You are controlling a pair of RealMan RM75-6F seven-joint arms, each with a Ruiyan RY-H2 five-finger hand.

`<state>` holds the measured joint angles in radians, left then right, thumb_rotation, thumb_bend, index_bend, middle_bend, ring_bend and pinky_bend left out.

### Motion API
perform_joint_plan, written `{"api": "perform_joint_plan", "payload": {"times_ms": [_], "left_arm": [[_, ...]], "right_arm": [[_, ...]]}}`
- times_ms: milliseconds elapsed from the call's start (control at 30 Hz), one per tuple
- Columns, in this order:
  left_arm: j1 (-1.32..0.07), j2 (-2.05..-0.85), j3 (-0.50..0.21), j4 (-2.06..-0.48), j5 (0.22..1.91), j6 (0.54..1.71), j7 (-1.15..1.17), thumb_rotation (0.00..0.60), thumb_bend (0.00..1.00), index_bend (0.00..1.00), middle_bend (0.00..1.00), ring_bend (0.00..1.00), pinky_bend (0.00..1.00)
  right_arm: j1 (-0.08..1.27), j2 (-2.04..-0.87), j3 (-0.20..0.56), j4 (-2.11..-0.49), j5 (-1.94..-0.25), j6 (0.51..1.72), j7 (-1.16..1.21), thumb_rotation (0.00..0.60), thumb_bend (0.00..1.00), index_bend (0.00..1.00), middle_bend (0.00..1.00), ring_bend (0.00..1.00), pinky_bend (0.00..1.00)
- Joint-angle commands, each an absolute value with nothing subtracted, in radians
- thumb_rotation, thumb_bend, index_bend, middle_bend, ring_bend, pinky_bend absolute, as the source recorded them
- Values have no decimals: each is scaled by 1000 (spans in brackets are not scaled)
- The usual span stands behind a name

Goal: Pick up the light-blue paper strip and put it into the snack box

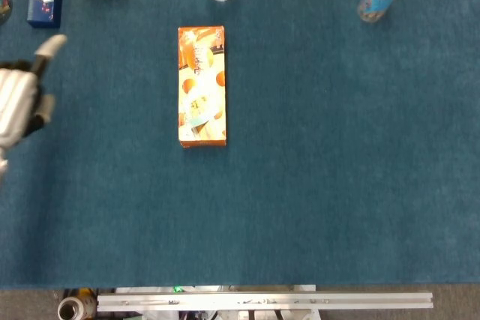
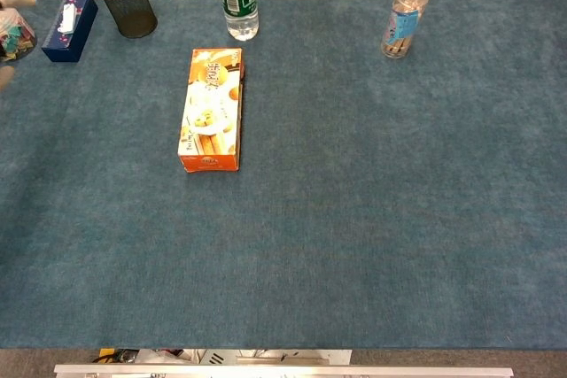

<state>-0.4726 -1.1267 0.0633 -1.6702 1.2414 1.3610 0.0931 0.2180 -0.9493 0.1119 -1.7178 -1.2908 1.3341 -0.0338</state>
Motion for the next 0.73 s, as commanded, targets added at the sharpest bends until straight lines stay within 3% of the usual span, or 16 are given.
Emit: {"api": "perform_joint_plan", "payload": {"times_ms": [33,467,733], "left_arm": [[-351,-1140,75,-1601,1291,1501,7,600,440,84,390,364,363],[-148,-1134,99,-1599,1395,1683,-15,600,440,100,390,364,350],[-117,-1128,73,-1618,1412,1674,-1,600,440,100,390,364,350]], "right_arm": [[176,-977,90,-1678,-1349,1398,-21,600,253,307,450,432,496],[122,-1004,54,-1691,-1390,1436,-56,600,252,307,450,431,491],[116,-1011,59,-1705,-1432,1461,-50,600,250,307,450,431,491]]}}
